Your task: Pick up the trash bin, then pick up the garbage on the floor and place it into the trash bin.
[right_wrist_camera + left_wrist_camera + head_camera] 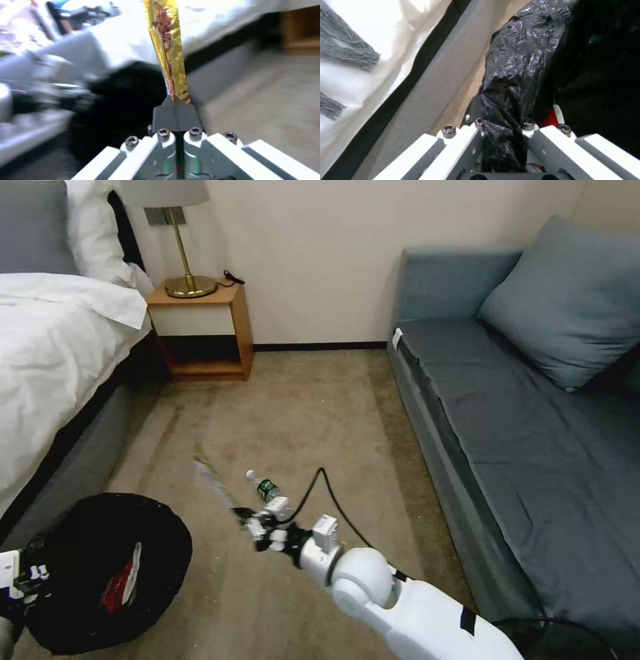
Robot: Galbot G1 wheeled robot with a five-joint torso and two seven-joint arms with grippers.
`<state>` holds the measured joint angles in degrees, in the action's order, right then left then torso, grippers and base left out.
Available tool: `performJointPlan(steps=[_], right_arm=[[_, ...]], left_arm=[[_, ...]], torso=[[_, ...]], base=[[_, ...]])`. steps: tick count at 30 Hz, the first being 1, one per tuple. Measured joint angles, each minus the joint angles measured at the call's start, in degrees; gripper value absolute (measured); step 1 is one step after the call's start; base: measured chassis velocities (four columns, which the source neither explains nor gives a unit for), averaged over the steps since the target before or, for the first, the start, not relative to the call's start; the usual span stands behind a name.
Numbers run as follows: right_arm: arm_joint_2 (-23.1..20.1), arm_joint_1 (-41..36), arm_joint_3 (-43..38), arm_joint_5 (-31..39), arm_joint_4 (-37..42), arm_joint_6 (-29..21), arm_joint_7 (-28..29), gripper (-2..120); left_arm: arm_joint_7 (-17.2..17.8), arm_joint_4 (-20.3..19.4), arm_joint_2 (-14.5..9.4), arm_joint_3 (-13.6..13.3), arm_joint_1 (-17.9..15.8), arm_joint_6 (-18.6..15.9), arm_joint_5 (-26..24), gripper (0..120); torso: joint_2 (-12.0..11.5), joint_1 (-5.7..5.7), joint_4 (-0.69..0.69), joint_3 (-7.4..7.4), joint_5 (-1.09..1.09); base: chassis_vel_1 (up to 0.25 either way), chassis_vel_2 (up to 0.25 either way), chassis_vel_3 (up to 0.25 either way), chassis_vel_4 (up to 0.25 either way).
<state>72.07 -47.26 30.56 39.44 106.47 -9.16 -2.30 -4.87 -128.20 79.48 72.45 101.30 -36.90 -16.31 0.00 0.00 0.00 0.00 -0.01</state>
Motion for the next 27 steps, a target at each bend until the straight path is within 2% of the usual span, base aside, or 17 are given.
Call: performJointPlan(steps=[2, 6, 7, 11, 17, 19, 20, 23, 25, 27], right_arm=[[3.2, 2.8, 3.7, 2.1, -0.3, -0.3, 0.5, 0], [6.0, 4.8, 6.1, 3.5, -1.7, -0.7, 1.3, 0], [8.4, 6.0, 7.7, 3.6, -3.5, -0.9, 1.9, 0], [13.5, 7.0, 9.3, 3.1, -8.3, -1.0, 3.6, 0], [15.1, 6.7, 9.3, 2.7, -10.8, -1.2, 4.4, 1], [15.2, 6.6, 9.4, 2.6, -11.3, -1.4, 4.5, 10], [15.2, 6.6, 9.4, 2.6, -11.3, -1.4, 4.5, 10], [14.9, 6.4, 9.7, 2.4, -11.5, -1.6, 4.5, 25], [14.8, 6.3, 9.8, 2.2, -11.6, -1.6, 4.5, 28], [14.6, 6.0, 9.7, 1.6, -11.7, -1.6, 4.5, 39]], left_arm=[[0.0, -0.3, 0.1, 0.0, 0.1, -0.1, 0.0, 3], [0.0, -0.5, 0.2, 0.0, 0.2, -0.1, -0.1, 3], [0.0, -0.7, 0.4, 0.0, 0.3, -0.1, -0.1, 3], [0.1, -1.4, 1.0, -0.3, 0.3, -0.1, -0.1, 3], [0.1, -1.6, 1.2, -0.4, 0.4, -0.1, -0.1, 3], [0.1, -1.6, 1.2, -0.4, 0.3, -0.1, -0.2, 3], [0.1, -1.6, 1.2, -0.4, 0.3, -0.1, -0.2, 3], [0.1, -1.5, 1.1, -0.3, 0.3, -0.1, -0.5, 3], [0.1, -1.5, 1.1, -0.3, 0.3, -0.1, -0.6, 3], [0.1, -1.5, 1.1, -0.2, 0.3, -0.1, -0.8, 3]], torso=[[0.0, 0.0, 0.01, 0.0, 0.0], [0.0, 0.0, 0.01, 0.0, 0.0], [0.0, 0.0, 0.01, 0.0, 0.0], [0.0, 0.0, 0.01, 0.0, 0.0], [0.0, 0.0, 0.0, 0.0, 0.0], [0.0, 0.0, 0.0, 0.0, 0.0], [0.0, 0.0, 0.0, 0.0, 0.0], [0.0, 0.0, 0.0, 0.0, 0.0], [0.0, 0.0, 0.0, 0.0, 0.0], [0.0, 0.0, 0.0, 0.0, 0.0]], base=[[0.0, 0.0, 0.0, 0.0], [0.0, 0.0, 0.0, 0.0], [0.0, 0.0, 0.0, 0.0], [0.0, 0.0, 0.0, 0.0], [0.0, 0.0, 0.0, 0.0], [0.0, 0.0, 0.0, 0.0], [0.0, 0.0, 0.0, 0.0], [0.0, 0.0, 0.0, 0.0], [0.0, 0.0, 0.0, 0.0], [0.0, 0.0, 0.0, 0.0]])
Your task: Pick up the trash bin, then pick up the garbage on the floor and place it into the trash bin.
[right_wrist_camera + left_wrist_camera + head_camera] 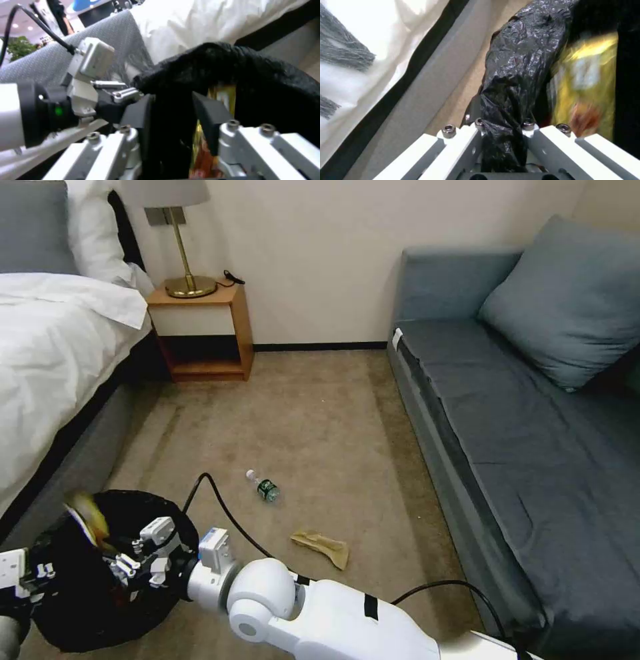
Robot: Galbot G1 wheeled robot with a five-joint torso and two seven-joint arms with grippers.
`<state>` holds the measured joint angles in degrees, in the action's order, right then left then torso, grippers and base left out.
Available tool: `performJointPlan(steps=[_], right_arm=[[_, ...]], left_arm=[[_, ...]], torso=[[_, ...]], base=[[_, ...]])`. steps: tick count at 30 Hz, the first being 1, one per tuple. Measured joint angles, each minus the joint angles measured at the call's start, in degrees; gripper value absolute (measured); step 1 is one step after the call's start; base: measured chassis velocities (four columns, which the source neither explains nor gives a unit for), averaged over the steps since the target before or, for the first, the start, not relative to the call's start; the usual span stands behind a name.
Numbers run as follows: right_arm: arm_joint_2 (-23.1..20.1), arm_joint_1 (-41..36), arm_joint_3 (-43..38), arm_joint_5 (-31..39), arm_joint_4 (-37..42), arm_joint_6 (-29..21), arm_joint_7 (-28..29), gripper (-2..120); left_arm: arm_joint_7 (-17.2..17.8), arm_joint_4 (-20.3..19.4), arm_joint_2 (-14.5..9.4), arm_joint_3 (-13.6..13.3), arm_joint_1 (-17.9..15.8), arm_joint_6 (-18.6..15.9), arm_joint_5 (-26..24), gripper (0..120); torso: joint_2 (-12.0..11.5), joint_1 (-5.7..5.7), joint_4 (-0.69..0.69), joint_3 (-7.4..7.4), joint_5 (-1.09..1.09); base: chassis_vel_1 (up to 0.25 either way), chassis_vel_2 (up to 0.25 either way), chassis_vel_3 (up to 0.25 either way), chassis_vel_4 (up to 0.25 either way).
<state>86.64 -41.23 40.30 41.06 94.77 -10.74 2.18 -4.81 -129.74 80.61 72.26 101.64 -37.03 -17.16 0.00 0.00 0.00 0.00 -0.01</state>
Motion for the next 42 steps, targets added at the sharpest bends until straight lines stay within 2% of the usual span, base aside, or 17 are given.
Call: performJointPlan(steps=[1, 3, 4, 6, 9, 10, 13, 14, 16, 17, 21, 22, 26, 28, 31, 42], right_arm=[[-0.2, -0.3, -0.2, -0.8, 0.0, 0.0, 0.0, 45], [-0.4, -0.5, -0.5, -1.4, 0.0, 0.0, 0.0, 46], [-0.9, -0.9, -1.2, -2.7, 0.3, 0.0, 0.1, 55], [-1.3, -1.2, -1.7, -3.6, 0.5, 0.0, 0.1, 58], [-4.3, -2.6, -4.2, -8.3, 1.9, -0.2, 0.1, 73], [-4.3, -2.6, -4.2, -8.3, 1.9, -0.2, 0.1, 73], [-8.9, -4.4, -8.3, -12.5, 3.4, -0.5, -0.5, 88], [-8.9, -4.4, -8.3, -12.5, 3.4, -0.5, -0.5, 88], [-13.3, -6.2, -12.6, -15.4, 4.0, -0.5, -1.5, 97], [-13.3, -6.2, -12.6, -15.4, 4.0, -0.5, -1.5, 97], [-19.8, -9.2, -18.4, -19.5, 3.2, -1.7, -3.5, 100], [-19.8, -9.2, -18.4, -19.5, 3.2, -1.7, -3.5, 100], [-24.4, -12.1, -22.9, -22.5, -0.8, -4.5, -8.3, 100], [-24.7, -12.4, -23.5, -24.0, -2.1, -4.6, -9.1, 100], [-24.8, -12.3, -24.6, -28.9, -8.2, -4.8, -11.3, 100], [-21.4, -9.6, -24.4, -31.4, -20.9, -4.1, -14.1, 98]], left_arm=[[0.0, 0.0, 0.0, 0.0, 0.0, 0.0, -0.1, 3], [0.0, 0.0, 0.0, 0.0, 0.0, 0.0, -0.1, 3], [0.0, 0.2, -0.1, 0.0, -0.1, 0.0, -0.1, 3], [0.0, 0.4, -0.2, 0.0, -0.2, 0.0, -0.1, 3], [0.1, 0.9, -0.4, -0.2, -0.4, 0.0, -0.1, 3], [0.1, 0.9, -0.4, -0.2, -0.4, 0.0, -0.1, 3], [0.2, 1.3, -0.5, -0.7, -0.6, 0.1, 0.3, 3], [0.2, 1.3, -0.5, -0.7, -0.6, 0.1, 0.3, 3], [0.2, 1.6, -0.4, -0.9, -0.5, 0.2, 0.5, 3], [0.2, 1.6, -0.4, -0.9, -0.5, 0.2, 0.5, 3], [0.2, 1.8, -0.2, -1.2, -0.4, 0.4, 0.8, 3], [0.2, 1.8, -0.2, -1.2, -0.4, 0.4, 0.8, 3], [0.2, 2.3, 0.2, -1.5, -0.3, 1.2, 1.1, 3], [0.2, 2.5, 0.3, -1.6, -0.2, 1.4, 1.3, 3], [0.2, 2.6, 0.6, -1.7, 0.1, 1.6, 1.6, 3], [0.2, 2.5, 0.4, -1.1, 0.2, 1.7, 1.6, 3]], torso=[[0.0, 0.0, 0.0, 0.0, 0.0], [0.0, 0.0, 0.0, 0.0, 0.0], [0.0, 0.0, 0.0, 0.0, 0.0], [0.0, 0.0, 0.0, 0.0, 0.01], [0.0, 0.0, 0.0, 0.0, 0.01], [0.0, 0.0, 0.0, 0.0, 0.01], [0.0, 0.0, -0.01, 0.0, 0.02], [0.0, 0.0, -0.01, 0.0, 0.02], [0.0, 0.0, 0.0, 0.0, 0.03], [0.0, 0.0, 0.0, 0.0, 0.03], [0.0, 0.0, -0.01, 0.0, 0.02], [0.0, 0.0, -0.01, 0.0, 0.02], [0.0, 0.0, -0.01, 0.0, 0.03], [0.0, 0.0, -0.01, 0.0, 0.03], [0.0, -0.01, 0.0, 0.0, 0.03], [0.0, 0.0, 0.0, 0.0, 0.01]], base=[[0.0, 0.0, 0.0, 0.0], [0.0, 0.0, 0.0, 0.0], [0.0, 0.0, 0.0, 0.0], [0.0, 0.0, 0.0, 0.0], [0.0, 0.0, 0.0, 0.0], [0.0, 0.0, 0.0, 0.0], [0.0, 0.0, 0.0, 0.0], [0.0, 0.0, 0.0, 0.0], [0.0, 0.0, 0.0, 0.0], [0.0, 0.0, 0.0, 0.0], [0.0, 0.0, 0.0, 0.0], [0.0, 0.0, 0.0, 0.0], [0.0, 0.0, 0.0, 0.0], [0.0, 0.0, 0.0, 0.0], [0.0, 0.0, 0.0, 0.0], [0.0, 0.0, 0.0, 0.0]])
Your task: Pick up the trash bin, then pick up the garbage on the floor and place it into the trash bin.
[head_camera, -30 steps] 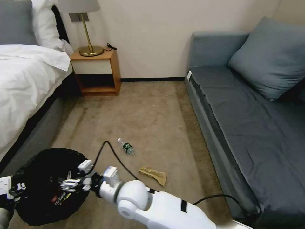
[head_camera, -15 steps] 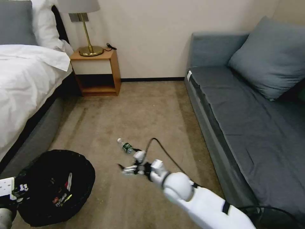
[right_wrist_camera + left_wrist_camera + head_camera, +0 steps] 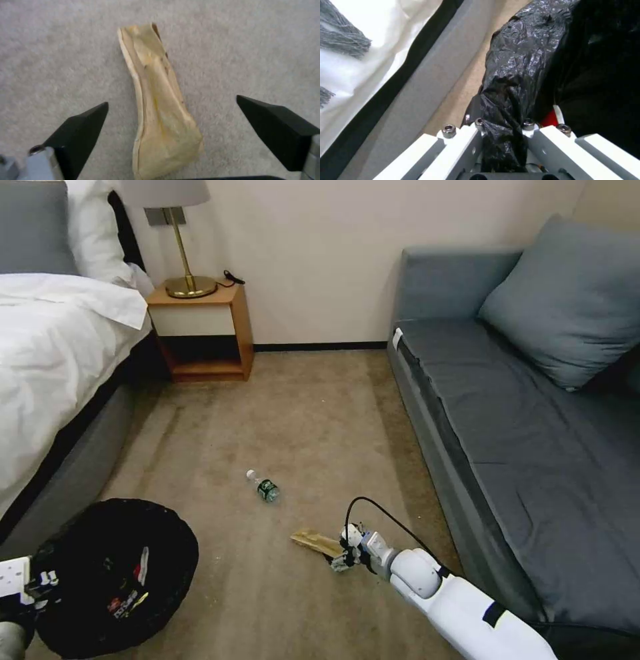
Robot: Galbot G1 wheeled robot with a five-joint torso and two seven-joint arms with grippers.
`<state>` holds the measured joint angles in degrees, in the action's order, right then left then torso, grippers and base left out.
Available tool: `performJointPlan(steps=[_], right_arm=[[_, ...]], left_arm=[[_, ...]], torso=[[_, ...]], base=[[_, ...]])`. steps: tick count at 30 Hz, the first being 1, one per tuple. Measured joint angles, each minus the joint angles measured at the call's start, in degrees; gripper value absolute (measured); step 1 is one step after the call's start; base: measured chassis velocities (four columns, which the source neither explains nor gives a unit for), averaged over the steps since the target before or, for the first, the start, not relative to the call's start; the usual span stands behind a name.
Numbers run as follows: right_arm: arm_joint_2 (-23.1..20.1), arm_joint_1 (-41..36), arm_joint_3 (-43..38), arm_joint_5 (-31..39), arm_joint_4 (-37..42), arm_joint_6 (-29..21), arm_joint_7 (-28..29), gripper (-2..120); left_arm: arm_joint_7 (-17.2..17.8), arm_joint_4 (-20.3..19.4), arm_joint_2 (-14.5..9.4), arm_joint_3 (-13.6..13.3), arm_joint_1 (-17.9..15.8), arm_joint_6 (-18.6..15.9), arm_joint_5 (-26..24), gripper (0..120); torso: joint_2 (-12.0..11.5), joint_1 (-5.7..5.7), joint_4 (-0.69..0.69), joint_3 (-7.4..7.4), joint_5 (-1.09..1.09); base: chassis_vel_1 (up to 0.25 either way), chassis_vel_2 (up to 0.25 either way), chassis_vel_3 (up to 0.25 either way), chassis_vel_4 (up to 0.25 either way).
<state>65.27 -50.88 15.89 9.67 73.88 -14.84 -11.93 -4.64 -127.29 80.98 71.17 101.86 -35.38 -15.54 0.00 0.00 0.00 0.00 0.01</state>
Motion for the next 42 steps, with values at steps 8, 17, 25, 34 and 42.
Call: performJointPlan(steps=[8, 17, 25, 34, 42], right_arm=[[1.8, 0.7, 0.7, 0.1, -3.4, 0.3, -0.4, 71], [2.0, 0.5, 1.2, -0.1, -3.9, 0.7, -0.4, 38], [2.3, 0.7, 1.5, -1.1, -4.9, 1.4, -0.4, 10], [2.6, -0.2, -0.1, -0.7, -3.8, 1.6, -0.1, 0], [2.0, -3.1, -7.0, 13.4, 10.7, 0.9, 3.8, 0]], left_arm=[[0.0, -0.2, 0.0, 0.3, 0.1, 0.0, -0.2, 3], [0.0, 0.1, -0.2, 0.3, 0.1, -0.1, -0.3, 3], [0.0, 0.0, -0.2, 0.2, 0.0, -0.1, -0.6, 3], [0.0, 0.0, -0.2, 0.4, 0.1, -0.1, -0.7, 3], [0.1, 0.0, -0.1, 0.1, -0.1, -0.2, -0.8, 3]], torso=[[0.0, 0.0, 0.01, 0.0, -0.01], [0.0, 0.0, 0.0, 0.0, -0.01], [0.0, 0.0, 0.0, 0.0, -0.01], [0.0, 0.0, 0.0, 0.0, 0.0], [0.0, 0.0, 0.0, 0.0, -0.01]], base=[[0.0, 0.0, 0.0, 0.0], [0.0, 0.0, 0.0, 0.0], [0.0, 0.0, 0.0, 0.0], [0.0, 0.0, 0.0, 0.0], [0.0, 0.0, 0.0, 0.0]])
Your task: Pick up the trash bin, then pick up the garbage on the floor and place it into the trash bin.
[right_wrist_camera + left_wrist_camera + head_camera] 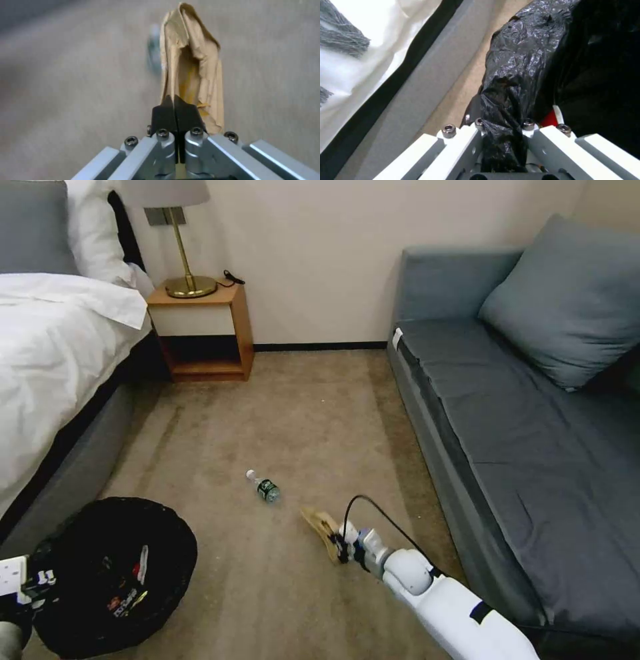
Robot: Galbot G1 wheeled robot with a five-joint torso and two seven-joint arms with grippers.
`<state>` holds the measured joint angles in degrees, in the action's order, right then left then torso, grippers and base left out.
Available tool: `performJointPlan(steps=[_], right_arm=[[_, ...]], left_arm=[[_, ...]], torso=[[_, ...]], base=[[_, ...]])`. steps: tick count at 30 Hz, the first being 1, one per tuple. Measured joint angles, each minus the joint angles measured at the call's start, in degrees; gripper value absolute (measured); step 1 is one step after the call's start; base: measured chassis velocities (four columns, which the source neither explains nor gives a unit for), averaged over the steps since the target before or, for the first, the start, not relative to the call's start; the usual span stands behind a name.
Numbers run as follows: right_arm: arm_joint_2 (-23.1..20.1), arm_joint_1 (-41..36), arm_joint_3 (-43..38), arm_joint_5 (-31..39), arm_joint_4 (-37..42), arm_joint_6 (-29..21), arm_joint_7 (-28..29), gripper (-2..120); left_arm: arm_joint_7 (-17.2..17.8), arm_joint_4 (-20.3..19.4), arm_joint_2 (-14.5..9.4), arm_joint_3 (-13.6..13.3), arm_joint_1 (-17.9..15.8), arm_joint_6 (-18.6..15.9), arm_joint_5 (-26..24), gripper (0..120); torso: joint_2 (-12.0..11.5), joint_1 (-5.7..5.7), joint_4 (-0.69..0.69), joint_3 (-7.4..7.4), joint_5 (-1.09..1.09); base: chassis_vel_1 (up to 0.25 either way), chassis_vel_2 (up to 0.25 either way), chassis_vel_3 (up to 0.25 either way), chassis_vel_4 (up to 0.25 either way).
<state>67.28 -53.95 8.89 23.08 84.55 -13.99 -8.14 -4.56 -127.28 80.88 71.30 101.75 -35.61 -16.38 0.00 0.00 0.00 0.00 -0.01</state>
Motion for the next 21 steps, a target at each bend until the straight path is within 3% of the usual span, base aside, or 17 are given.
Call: performJointPlan(steps=[6, 12, 21], right_arm=[[-0.2, -0.3, 0.9, 7.7, 10.9, 0.0, 2.3, 0], [1.5, 2.1, 12.2, 8.5, 20.6, 2.5, 4.3, 0], [8.2, 5.7, 24.7, 8.2, 20.4, 3.5, 6.0, 0]], left_arm=[[0.1, 0.0, 0.2, -0.2, -0.1, 0.0, 0.0, 3], [0.5, -1.3, 0.9, -0.9, -0.2, -1.1, -0.7, 3], [0.5, -1.9, 1.1, -0.8, 0.1, -1.2, -0.7, 3]], torso=[[0.0, 0.0, 0.01, 0.0, 0.01], [0.0, 0.0, 0.0, 0.0, 0.0], [0.0, 0.0, 0.01, 0.0, -0.01]], base=[[0.0, 0.0, 0.0, 0.0], [0.0, 0.0, 0.0, 0.0], [0.0, 0.0, 0.0, 0.0]])
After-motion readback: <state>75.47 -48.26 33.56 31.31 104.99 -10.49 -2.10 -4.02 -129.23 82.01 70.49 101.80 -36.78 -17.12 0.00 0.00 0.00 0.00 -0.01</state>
